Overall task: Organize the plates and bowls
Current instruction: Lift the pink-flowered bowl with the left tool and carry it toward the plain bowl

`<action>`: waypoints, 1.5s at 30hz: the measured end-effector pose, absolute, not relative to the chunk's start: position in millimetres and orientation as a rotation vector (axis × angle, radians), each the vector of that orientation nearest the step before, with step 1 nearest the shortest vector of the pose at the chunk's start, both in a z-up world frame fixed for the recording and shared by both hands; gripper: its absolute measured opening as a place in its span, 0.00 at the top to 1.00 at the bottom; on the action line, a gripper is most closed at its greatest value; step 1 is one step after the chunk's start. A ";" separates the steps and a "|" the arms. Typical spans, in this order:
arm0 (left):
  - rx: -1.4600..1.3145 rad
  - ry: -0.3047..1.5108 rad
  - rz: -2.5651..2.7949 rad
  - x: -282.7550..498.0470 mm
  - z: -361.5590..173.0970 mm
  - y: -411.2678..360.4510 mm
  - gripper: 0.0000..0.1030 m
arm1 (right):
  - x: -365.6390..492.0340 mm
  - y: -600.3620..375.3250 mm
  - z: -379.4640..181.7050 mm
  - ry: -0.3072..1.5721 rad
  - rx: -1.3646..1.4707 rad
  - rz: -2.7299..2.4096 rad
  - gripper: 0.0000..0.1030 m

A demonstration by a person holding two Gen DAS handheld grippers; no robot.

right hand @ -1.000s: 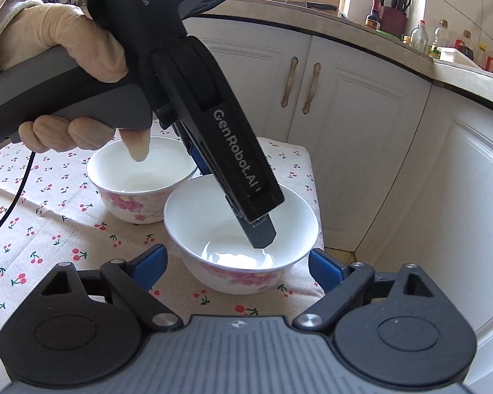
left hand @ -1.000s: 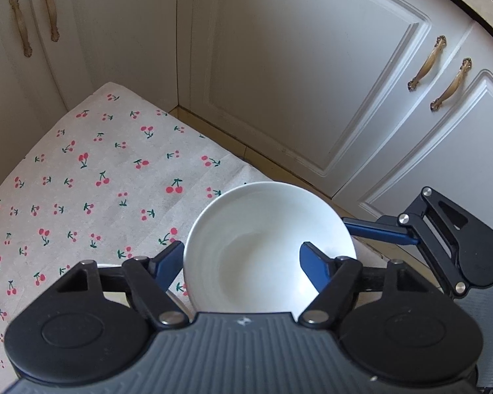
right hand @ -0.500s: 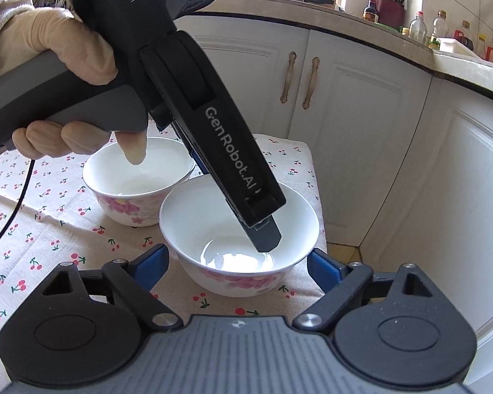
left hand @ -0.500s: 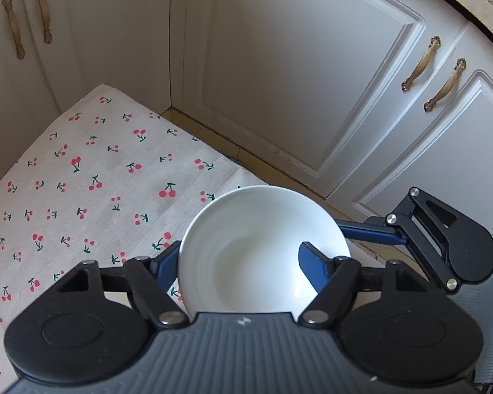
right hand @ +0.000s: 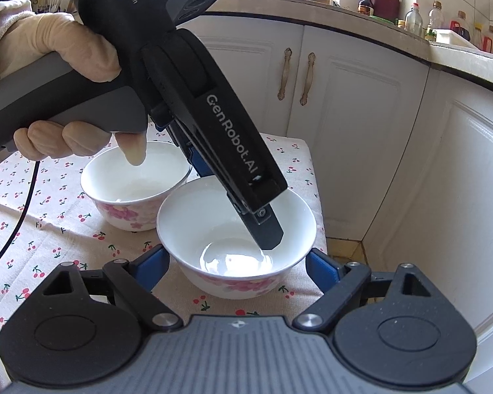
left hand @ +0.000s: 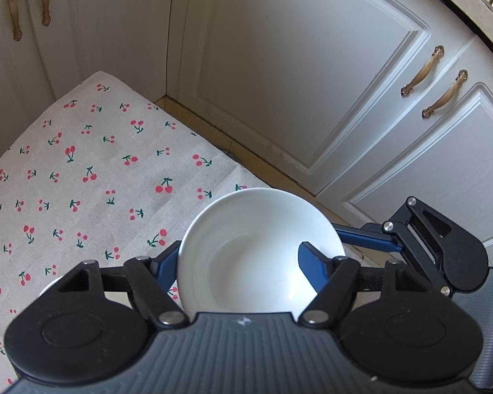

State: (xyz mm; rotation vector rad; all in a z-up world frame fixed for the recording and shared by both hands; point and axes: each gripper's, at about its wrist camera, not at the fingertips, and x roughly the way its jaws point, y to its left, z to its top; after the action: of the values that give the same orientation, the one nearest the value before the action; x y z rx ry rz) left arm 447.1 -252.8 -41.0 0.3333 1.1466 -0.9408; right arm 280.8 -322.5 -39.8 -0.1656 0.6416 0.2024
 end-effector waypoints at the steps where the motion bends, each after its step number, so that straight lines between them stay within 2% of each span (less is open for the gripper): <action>1: 0.335 1.145 -0.941 446.8 -40.7 -253.0 0.29 | 280.8 -322.6 -39.7 0.642 -0.164 0.202 0.10; 19: 0.328 1.117 -0.951 426.4 -28.1 -243.5 0.29 | 262.8 -316.1 -28.5 0.644 -0.168 0.209 0.10; 45: 0.285 1.017 -0.910 315.6 30.7 -182.2 0.28 | 165.8 -275.2 23.4 0.591 -0.208 0.268 0.10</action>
State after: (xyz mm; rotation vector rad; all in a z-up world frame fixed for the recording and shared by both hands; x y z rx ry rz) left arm 315.6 -182.2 30.7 0.2850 1.0171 -0.9105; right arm 165.8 -275.2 23.4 -0.2084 0.5908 0.2677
